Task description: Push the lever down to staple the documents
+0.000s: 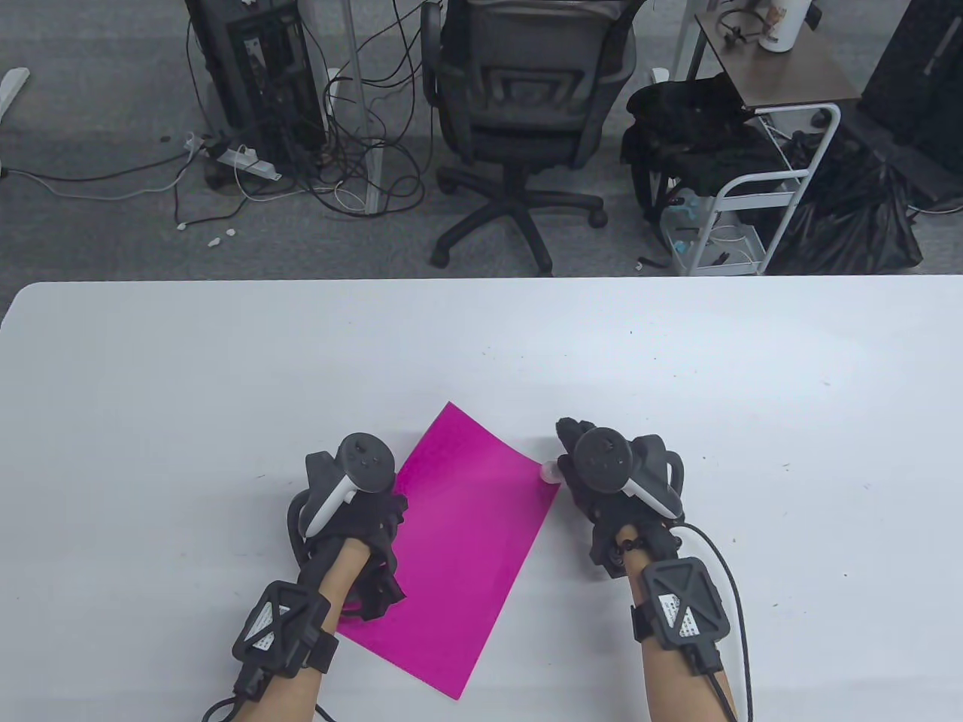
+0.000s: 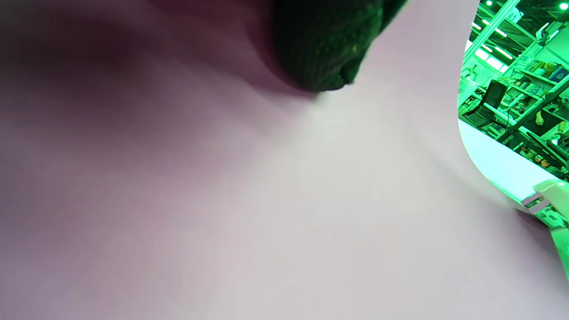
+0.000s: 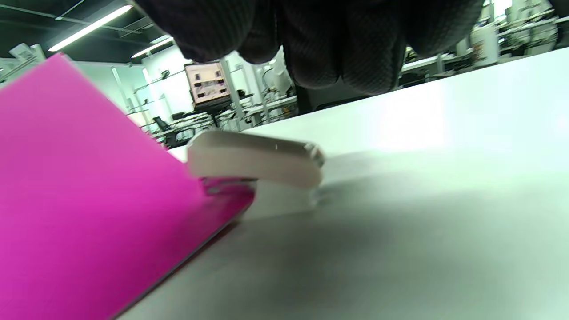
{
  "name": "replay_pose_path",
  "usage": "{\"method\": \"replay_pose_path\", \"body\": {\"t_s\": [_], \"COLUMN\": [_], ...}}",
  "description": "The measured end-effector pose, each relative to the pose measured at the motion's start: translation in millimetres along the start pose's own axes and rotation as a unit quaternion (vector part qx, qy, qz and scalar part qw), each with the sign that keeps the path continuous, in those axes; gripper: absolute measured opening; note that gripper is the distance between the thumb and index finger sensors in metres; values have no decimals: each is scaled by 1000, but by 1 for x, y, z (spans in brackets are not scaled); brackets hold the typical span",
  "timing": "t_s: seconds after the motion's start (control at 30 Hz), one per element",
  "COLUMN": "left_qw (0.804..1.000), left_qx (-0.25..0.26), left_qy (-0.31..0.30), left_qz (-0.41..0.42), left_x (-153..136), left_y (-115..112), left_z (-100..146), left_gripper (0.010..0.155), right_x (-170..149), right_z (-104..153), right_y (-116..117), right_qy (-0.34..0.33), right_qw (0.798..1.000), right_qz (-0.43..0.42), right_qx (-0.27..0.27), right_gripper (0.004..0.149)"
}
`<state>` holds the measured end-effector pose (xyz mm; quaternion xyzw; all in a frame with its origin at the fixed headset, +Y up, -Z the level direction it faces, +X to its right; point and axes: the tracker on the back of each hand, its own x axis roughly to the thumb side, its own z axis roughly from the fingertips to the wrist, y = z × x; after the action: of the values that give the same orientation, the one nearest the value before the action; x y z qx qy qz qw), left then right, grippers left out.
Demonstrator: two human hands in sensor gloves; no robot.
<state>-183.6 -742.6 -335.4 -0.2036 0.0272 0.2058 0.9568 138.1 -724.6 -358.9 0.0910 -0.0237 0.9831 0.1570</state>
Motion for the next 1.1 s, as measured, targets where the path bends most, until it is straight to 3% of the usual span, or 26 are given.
{"method": "replay_pose_path", "body": {"t_s": [0.1,0.23,0.47,0.87,1.1], "left_qw": [1000,1000,1000,1000,1000], "left_qx": [-3,-6,1,-7,-8], "left_qy": [-2,-3,-4,-8,-8], "left_qz": [3,9,-11,0,3], "left_x": [-1,-2,0,-2,-2], "left_y": [0,1,-1,0,0], "left_z": [0,-1,-1,-1,-2], "left_gripper": [41,41,41,41,41], "right_x": [-3,1,17,26,24], "right_z": [1,0,-8,-39,-44], "right_y": [-3,5,4,37,42], "right_qy": [22,33,44,103,120], "right_qw": [999,999,998,988,984], "right_qz": [22,40,34,86,85], "right_qx": [-19,13,11,71,96], "right_gripper": [59,59,71,78,82]}}
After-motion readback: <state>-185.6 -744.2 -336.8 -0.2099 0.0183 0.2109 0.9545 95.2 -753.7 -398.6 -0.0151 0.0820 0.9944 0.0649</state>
